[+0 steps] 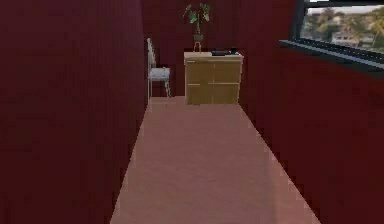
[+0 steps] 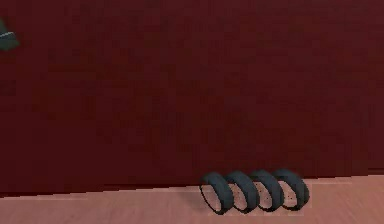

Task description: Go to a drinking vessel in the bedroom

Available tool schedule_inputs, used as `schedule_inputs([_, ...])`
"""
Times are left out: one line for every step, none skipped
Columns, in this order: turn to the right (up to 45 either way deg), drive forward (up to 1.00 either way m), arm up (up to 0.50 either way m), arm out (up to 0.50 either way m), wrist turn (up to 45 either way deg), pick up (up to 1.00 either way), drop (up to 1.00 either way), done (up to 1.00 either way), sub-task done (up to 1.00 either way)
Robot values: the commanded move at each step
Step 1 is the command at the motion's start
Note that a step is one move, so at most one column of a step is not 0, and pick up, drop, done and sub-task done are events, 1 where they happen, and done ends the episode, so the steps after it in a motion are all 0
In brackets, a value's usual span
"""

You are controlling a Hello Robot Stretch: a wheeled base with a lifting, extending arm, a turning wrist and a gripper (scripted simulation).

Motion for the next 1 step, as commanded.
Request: schedule_inputs([45.0,0.0,0.0,0.0,0.0,0.0,0.0,0.0,0.0])
